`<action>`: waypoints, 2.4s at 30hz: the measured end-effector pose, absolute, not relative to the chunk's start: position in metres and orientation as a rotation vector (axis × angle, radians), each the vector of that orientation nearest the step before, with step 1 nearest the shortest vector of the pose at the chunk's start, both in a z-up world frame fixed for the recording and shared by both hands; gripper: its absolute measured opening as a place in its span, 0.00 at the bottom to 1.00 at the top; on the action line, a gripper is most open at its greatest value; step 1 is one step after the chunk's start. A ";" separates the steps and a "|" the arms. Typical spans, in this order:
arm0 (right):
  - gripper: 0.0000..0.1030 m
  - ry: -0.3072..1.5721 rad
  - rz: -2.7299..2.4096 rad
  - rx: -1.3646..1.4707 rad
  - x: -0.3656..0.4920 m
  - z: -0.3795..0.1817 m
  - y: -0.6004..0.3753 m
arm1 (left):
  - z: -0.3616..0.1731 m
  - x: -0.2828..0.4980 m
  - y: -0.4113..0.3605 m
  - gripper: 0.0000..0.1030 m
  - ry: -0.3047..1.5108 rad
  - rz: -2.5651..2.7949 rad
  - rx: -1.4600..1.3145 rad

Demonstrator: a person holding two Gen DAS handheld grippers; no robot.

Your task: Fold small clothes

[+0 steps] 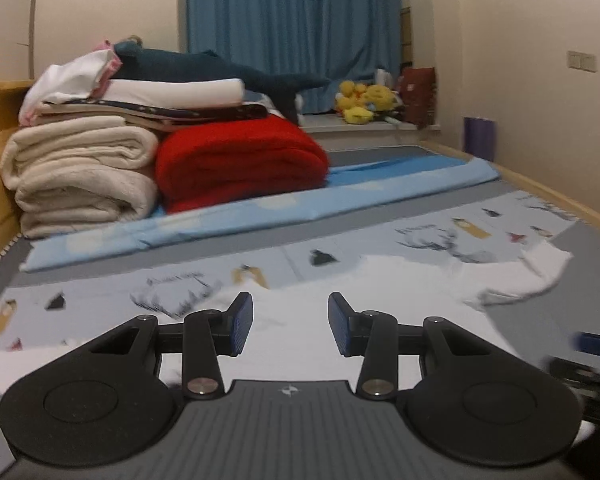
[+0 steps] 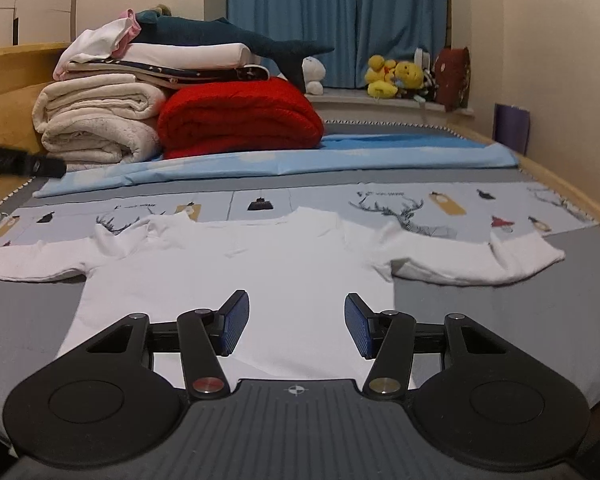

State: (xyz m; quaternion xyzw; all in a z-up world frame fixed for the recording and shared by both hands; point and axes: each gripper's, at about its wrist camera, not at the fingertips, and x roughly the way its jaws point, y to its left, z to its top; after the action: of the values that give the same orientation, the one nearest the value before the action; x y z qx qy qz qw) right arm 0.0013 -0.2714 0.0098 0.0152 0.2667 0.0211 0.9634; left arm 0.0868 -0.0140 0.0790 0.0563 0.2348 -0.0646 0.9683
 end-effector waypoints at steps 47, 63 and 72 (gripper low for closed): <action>0.13 0.593 0.330 0.031 0.261 0.044 -0.180 | -0.070 0.204 0.410 0.35 0.713 0.709 -0.613; 0.09 0.710 0.261 0.075 0.266 0.032 -0.217 | -0.016 0.210 0.368 0.01 0.624 0.733 -0.552; 0.09 0.736 0.200 0.111 0.238 0.035 -0.235 | 0.050 0.235 0.156 0.01 0.494 0.199 -0.522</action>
State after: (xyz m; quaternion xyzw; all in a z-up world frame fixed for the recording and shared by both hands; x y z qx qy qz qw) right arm 0.2379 -0.2348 0.0348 0.0542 0.3592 0.0975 0.9266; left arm 0.2349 0.1556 0.0499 -0.2551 0.2413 0.0972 0.9313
